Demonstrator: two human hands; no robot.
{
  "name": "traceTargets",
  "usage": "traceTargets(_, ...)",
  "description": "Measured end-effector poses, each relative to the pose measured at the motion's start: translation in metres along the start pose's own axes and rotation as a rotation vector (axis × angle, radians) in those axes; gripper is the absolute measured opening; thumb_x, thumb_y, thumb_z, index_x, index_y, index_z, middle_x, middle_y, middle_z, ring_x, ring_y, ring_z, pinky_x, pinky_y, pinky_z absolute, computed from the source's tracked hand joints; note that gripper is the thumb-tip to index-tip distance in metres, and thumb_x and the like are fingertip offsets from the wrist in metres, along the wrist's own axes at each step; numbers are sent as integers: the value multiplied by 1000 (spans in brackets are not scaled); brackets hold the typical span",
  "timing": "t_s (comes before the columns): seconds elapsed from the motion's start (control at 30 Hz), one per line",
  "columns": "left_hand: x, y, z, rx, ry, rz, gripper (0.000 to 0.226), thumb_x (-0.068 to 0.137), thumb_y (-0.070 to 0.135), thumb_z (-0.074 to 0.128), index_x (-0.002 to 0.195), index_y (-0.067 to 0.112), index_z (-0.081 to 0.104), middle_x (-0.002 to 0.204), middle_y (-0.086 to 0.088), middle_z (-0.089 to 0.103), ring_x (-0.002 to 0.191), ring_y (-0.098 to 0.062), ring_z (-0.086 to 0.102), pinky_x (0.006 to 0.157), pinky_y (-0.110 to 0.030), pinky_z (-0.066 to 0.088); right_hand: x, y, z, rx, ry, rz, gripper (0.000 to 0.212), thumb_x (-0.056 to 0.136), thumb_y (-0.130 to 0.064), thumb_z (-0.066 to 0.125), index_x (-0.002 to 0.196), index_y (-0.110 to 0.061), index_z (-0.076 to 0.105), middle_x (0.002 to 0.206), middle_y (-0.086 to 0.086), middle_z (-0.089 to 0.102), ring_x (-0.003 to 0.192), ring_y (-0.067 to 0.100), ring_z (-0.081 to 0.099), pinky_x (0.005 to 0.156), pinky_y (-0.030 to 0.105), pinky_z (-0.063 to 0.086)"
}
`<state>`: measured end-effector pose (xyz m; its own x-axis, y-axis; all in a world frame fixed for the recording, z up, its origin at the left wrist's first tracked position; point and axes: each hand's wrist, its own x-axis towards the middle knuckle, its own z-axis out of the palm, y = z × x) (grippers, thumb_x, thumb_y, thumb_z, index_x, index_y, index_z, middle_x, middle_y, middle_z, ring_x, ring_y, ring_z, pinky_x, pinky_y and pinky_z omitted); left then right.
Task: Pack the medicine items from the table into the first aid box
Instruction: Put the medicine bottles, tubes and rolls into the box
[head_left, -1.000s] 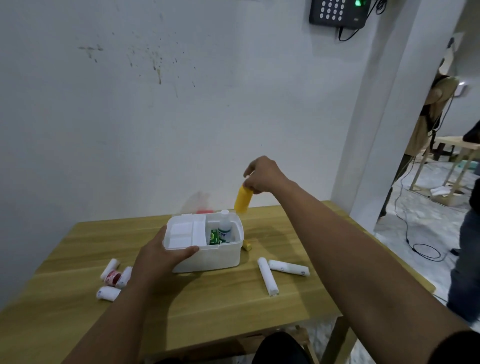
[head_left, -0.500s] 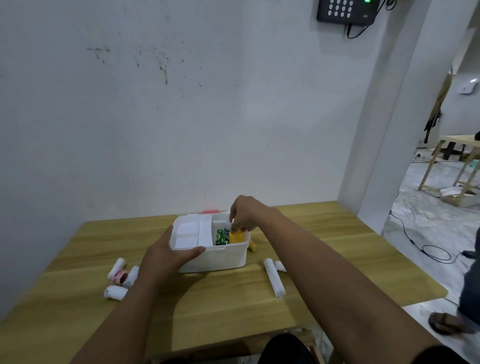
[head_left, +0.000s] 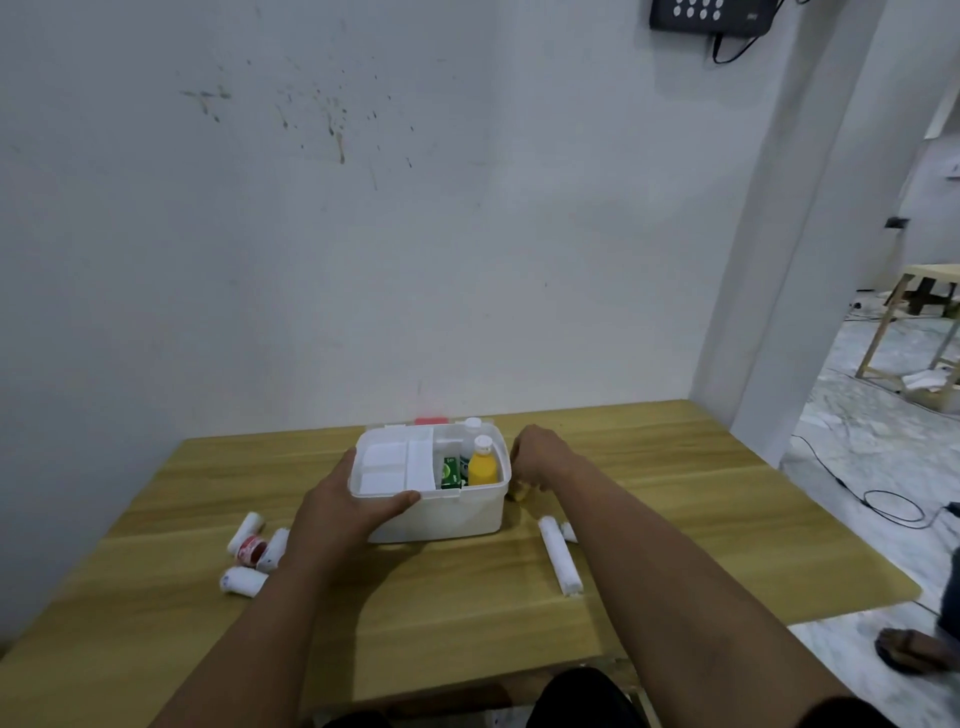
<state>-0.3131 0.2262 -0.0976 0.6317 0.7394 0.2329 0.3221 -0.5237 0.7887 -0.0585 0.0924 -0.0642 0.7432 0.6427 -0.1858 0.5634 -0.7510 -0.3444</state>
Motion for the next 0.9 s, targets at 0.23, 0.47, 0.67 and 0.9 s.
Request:
traceTargets(0.23,-1,2,0,-12,1,4,97,63,65,84,147,37,43,139,6,59,120,-20,55,89,-39,54,-4,3,7,-68,23,-19,28,85,-19,70,111,-8,65,105,11,71,93,30,69,76,39,60)
traceTargets(0.47,0,2,-2,4,-16,-7,102,61,72,81,148,36,42,140,5,59,119,-19,55,88,-39,54,-15,-5,-48,51,140,-69,28,89,-6,62,117,-8,65,106,14,70,94,28,70,83,44,62)
traceTargets(0.67,0,4,-2,28,-37,-21,110,56,78,77,150,34,41,143,1,57,124,-27,55,93,-46,55,-34,-49,-85,371,147,-221,27,83,-16,83,105,-8,71,94,11,74,82,24,76,62,33,63)
traceTargets(0.9,1,5,0,34,-45,-30,104,65,64,83,152,31,37,147,-3,53,127,-29,52,93,-46,55,-46,-85,-64,28,-26,-292,21,72,-5,88,89,-6,75,85,11,76,71,21,77,68,37,66)
